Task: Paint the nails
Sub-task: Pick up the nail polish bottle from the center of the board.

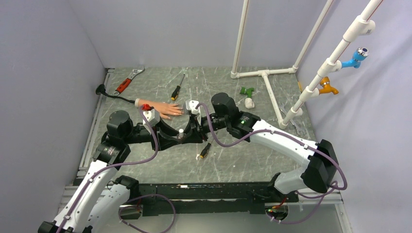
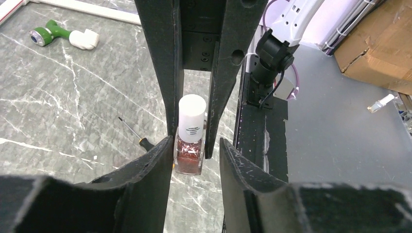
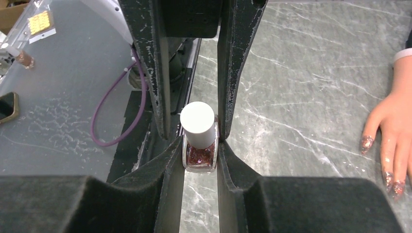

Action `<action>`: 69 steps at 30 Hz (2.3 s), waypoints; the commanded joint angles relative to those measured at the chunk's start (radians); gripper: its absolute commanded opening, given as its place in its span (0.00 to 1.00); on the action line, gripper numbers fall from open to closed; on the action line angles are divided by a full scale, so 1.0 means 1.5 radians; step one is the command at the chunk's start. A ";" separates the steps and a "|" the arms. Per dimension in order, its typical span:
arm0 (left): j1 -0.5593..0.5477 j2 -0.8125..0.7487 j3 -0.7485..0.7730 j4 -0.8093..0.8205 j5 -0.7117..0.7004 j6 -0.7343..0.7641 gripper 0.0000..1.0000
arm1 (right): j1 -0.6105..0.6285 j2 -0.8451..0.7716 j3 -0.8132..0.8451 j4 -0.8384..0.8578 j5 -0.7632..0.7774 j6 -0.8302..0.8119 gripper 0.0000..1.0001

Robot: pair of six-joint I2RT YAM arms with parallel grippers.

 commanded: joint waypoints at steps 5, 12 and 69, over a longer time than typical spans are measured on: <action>-0.002 -0.010 0.012 -0.005 -0.006 0.006 0.35 | 0.001 -0.039 0.006 0.068 0.005 0.011 0.00; -0.002 -0.008 0.012 0.000 -0.001 0.000 0.13 | 0.002 -0.041 0.000 0.073 -0.021 -0.002 0.00; -0.002 -0.070 0.000 0.031 -0.022 -0.027 0.59 | -0.011 -0.066 -0.037 0.133 -0.040 0.060 0.00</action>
